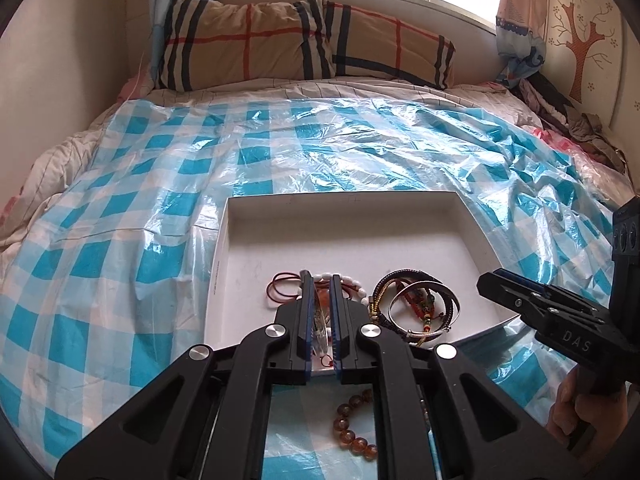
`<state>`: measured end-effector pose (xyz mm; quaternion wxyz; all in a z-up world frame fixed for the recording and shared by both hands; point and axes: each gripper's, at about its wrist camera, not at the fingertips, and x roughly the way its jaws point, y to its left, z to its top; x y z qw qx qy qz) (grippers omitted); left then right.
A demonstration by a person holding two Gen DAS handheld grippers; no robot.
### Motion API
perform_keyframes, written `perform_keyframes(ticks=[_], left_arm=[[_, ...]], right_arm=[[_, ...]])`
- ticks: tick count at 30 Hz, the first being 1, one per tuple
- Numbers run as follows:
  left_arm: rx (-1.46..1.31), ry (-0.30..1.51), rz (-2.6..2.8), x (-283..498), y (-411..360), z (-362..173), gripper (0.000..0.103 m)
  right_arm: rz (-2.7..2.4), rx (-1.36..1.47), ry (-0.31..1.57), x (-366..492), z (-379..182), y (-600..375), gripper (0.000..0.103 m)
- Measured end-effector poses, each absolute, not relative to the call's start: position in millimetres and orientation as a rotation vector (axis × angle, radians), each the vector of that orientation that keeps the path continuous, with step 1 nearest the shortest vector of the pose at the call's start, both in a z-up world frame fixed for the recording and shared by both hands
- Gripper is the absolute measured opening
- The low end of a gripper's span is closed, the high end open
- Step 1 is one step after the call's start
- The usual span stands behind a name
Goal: Organize jewelry
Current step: 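Open both tools to drop the silver bangles into the tray, then grasp the brown bead bracelet with the left tool while the right tool grasps the pale bead bracelet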
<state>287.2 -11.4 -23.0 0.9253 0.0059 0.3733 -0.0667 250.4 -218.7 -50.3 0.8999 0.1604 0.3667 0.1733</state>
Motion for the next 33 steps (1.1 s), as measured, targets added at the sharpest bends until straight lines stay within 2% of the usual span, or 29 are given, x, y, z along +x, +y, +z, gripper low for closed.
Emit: perform_keyframes(ticks=[11,22,28,33], left_arm=[[0.022,0.834,-0.147,233,5,-34,0.008],[0.035,0.902,-0.190,230,-8,-62,0.009],[0.047,0.915,-0.199,232,-13,-68,0.019],[0.068,0.930,-0.209,238,-22,-76,0.033]], right_arm=[[0.367,0.278,0.868,207,-67,-221,0.039],[0.369,0.220,0.922,209,-82,-208,0.041],[0.369,0.199,0.945,212,-87,-203,0.041],[0.364,0.161,0.974,217,-95,-196,0.041]])
